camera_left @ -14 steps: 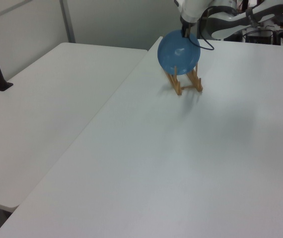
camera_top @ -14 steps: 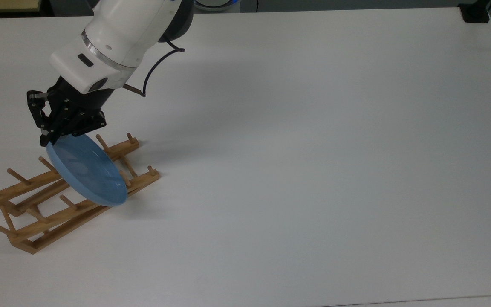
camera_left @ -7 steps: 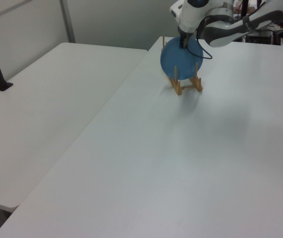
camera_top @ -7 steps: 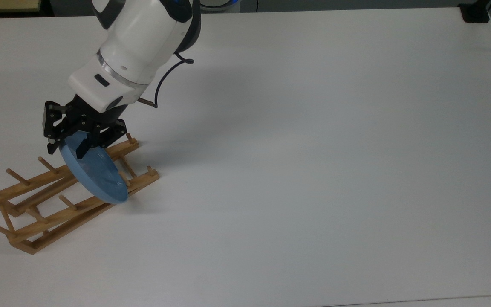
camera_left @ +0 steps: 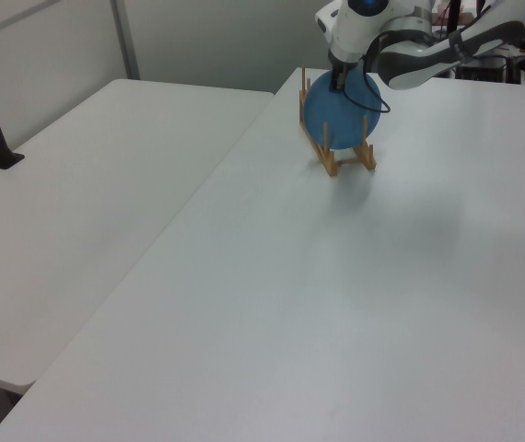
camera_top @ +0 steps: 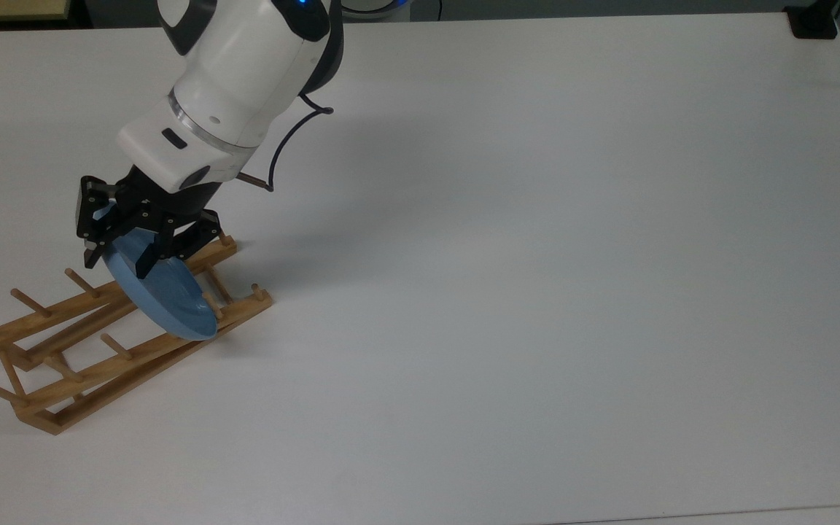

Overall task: Place plate in plate rack
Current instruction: 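Open the gripper and raise it away from the plate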

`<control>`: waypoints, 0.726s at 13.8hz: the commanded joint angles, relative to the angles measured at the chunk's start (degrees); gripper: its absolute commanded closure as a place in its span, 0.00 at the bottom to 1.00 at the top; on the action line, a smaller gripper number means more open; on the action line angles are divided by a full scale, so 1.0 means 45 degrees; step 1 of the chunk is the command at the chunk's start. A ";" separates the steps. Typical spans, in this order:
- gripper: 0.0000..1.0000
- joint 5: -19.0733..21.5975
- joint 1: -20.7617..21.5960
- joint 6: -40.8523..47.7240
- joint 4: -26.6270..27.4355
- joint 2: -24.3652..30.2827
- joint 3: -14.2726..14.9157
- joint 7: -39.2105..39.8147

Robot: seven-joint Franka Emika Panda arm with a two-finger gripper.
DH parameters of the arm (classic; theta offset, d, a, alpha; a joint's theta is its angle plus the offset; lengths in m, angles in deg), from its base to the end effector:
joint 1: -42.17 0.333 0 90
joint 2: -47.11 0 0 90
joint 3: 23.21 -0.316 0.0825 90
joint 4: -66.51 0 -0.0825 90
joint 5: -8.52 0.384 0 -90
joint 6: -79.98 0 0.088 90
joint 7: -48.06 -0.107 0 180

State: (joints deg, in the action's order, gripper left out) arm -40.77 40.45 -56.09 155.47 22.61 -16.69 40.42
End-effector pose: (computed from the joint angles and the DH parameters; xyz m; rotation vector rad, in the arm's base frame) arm 0.7081 -0.0980 0.4497 2.3340 0.3136 0.4466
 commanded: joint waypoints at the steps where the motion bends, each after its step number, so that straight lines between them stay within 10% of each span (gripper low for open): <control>1: 0.41 0.1471 0.0031 -0.0211 0.0951 0.1416 -0.0238 -0.0393; 6: 0.02 0.4324 0.0011 0.1813 0.1539 0.3079 -0.1116 -0.0275; 10: 0.00 0.8110 0.0030 0.5269 0.1462 0.4231 -0.1743 -0.0217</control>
State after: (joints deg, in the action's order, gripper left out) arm -14.37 40.50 -41.18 159.18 35.83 -23.00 39.59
